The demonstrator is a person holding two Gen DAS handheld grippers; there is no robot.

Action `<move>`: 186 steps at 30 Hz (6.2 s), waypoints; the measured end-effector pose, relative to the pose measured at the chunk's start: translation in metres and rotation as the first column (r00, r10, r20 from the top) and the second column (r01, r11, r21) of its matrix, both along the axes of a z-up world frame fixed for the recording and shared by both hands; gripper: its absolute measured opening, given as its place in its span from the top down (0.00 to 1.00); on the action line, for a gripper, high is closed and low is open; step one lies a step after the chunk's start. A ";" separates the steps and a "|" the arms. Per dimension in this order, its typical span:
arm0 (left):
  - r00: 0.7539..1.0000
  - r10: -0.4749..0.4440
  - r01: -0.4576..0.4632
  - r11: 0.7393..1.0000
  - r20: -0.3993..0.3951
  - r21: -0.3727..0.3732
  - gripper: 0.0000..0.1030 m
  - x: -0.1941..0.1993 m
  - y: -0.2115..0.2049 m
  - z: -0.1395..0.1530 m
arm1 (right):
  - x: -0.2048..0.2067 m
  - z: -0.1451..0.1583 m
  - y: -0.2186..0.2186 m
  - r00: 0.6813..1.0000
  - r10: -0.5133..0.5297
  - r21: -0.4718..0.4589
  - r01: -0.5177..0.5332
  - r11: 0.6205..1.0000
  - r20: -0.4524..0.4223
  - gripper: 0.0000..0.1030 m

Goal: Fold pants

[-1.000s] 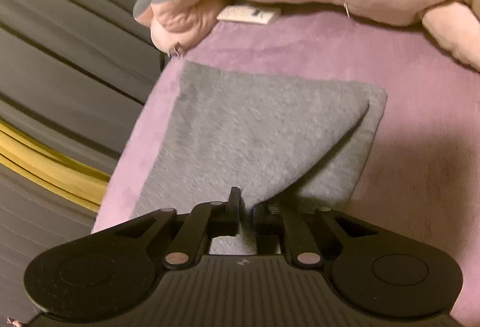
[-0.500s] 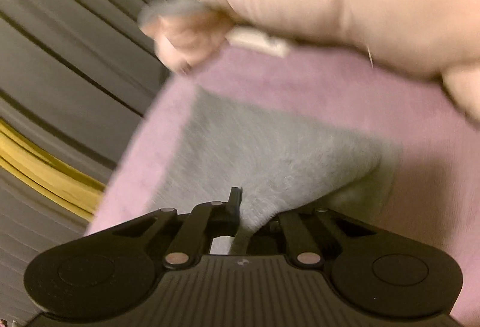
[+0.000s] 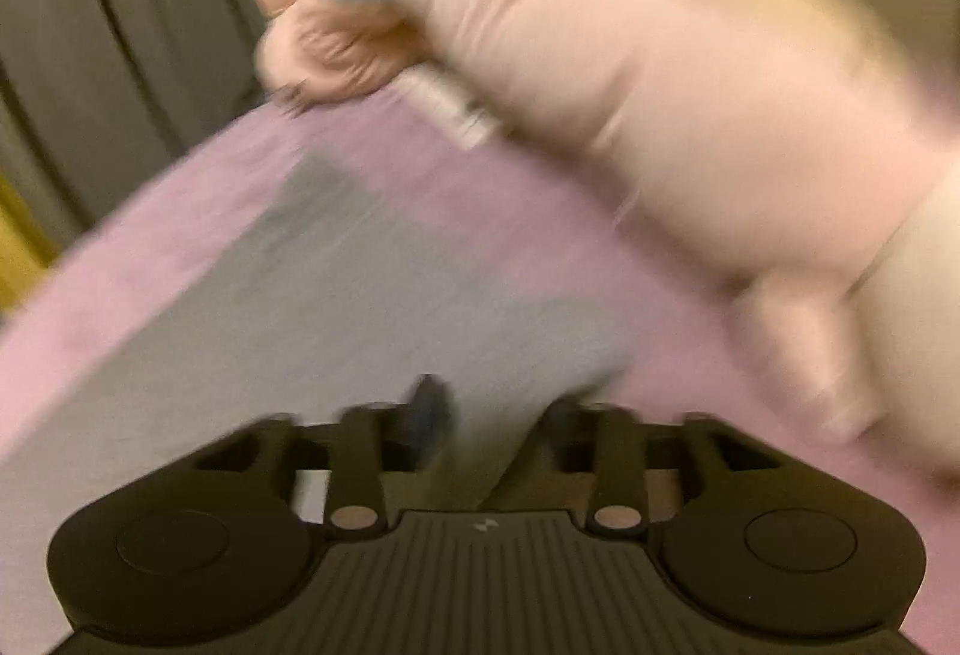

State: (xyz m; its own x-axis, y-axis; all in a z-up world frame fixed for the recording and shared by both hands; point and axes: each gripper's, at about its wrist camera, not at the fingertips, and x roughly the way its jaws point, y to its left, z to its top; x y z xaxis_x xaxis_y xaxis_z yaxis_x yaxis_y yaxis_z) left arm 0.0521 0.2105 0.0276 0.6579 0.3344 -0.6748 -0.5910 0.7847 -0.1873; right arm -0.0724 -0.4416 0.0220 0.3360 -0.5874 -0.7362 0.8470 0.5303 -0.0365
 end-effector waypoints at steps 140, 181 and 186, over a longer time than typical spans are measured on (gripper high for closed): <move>0.883 -0.467 0.468 0.884 -0.052 -0.001 0.00 0.032 -0.167 -0.045 | -0.001 0.016 0.091 0.909 0.164 0.298 -0.290 0.909 0.384 0.42; 0.284 -0.959 0.857 0.262 -0.019 -0.444 0.82 0.164 -0.487 -0.033 | -0.044 -0.047 0.007 0.999 -0.013 0.227 0.021 0.974 -0.035 0.04; 0.379 -0.919 0.849 0.297 0.113 -0.436 0.83 0.132 -0.411 0.005 | -0.050 -0.039 0.005 1.000 -0.017 0.240 0.015 0.971 0.007 0.04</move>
